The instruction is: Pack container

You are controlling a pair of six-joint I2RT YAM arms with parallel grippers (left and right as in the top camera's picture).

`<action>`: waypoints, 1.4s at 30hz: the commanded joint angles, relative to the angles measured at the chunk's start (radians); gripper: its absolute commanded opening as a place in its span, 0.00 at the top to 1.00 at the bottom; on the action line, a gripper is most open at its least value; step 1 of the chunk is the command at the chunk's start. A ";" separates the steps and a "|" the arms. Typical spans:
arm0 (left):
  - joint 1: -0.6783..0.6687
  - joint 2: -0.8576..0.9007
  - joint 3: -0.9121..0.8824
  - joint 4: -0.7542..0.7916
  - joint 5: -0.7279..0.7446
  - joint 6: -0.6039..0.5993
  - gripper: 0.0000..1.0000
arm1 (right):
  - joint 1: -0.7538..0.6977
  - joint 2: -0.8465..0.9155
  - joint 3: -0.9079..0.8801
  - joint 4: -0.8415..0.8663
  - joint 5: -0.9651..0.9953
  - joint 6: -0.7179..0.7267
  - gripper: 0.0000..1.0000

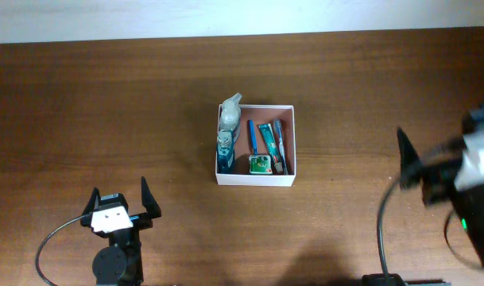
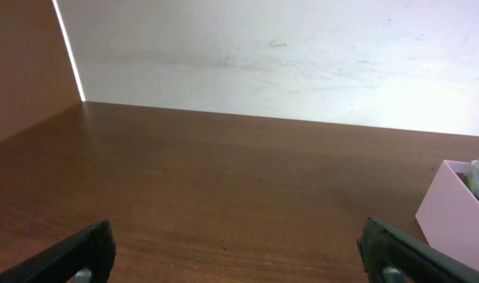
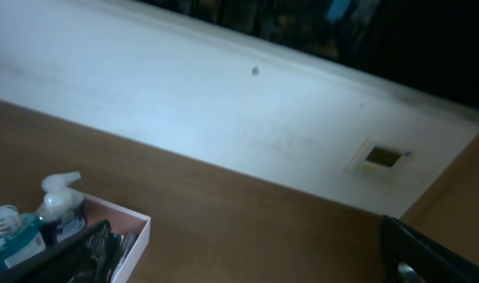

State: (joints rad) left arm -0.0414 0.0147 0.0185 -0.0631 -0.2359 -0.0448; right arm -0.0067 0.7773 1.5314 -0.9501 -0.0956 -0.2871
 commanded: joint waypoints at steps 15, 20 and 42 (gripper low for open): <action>0.005 -0.010 -0.010 0.002 0.011 0.016 0.01 | 0.006 -0.546 -0.928 0.538 -0.088 0.012 0.02; 0.005 -0.010 -0.010 0.002 0.011 0.016 0.01 | 0.006 -0.618 -1.161 0.838 -0.156 0.013 0.02; 0.005 -0.010 -0.010 0.002 0.011 0.016 0.01 | 0.006 -0.774 -1.496 1.123 -0.136 0.016 0.02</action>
State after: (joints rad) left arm -0.0414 0.0128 0.0181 -0.0635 -0.2359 -0.0448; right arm -0.0055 0.0147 0.0654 0.1623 -0.2344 -0.2874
